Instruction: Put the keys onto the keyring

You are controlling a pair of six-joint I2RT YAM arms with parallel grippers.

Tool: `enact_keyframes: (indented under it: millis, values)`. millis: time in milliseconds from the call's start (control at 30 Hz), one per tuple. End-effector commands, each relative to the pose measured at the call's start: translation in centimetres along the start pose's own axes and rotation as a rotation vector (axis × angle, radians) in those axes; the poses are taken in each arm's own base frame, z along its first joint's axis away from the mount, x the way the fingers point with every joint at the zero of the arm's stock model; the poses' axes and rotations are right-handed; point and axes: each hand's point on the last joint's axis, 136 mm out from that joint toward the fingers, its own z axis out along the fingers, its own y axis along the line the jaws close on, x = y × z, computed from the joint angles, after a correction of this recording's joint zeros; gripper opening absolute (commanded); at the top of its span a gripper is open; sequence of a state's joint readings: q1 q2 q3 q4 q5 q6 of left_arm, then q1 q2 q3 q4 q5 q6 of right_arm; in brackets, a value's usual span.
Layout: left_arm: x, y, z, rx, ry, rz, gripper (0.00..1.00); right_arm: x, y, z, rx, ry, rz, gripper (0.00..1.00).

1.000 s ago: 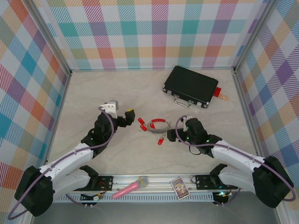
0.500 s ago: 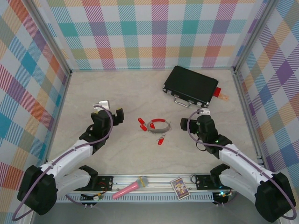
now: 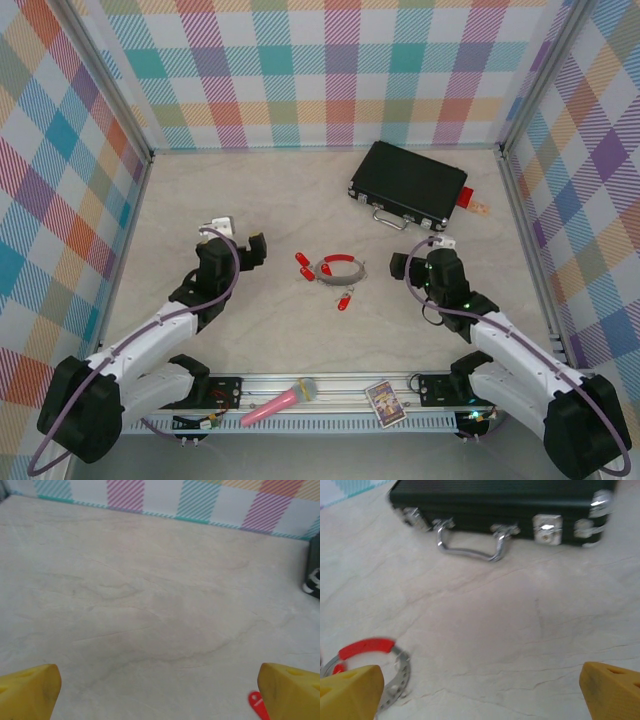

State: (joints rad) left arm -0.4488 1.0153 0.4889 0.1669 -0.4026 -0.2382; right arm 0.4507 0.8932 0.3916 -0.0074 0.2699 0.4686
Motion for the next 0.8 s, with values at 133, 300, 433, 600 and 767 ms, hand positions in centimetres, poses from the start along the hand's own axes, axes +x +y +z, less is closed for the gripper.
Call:
enact_keyframes:
  millis: [133, 300, 433, 600, 767]
  values:
    - [-0.3, -6.2, 0.5, 0.247, 0.016, -0.018, 0.92, 2.8, 6.1, 0.0, -0.32, 0.194, -0.041, 0.8]
    - [0.8, -9.7, -0.4, 0.361, 0.022, 0.054, 0.9, 6.7, 8.4, -0.2, -0.343, 0.329, -0.129, 0.75]
    - [1.4, -11.0, -1.0, 0.423, 0.028, 0.055, 0.89, 9.9, 9.8, 0.3, -0.3, 0.417, -0.198, 0.7]
    - [2.2, -11.6, -1.6, 0.458, 0.038, 0.065, 0.89, 12.1, 10.8, 1.8, -0.206, 0.495, -0.256, 0.68]
    - [2.5, -11.7, -2.3, 0.484, 0.037, 0.055, 0.9, 13.3, 11.3, 3.0, -0.116, 0.52, -0.304, 0.65]
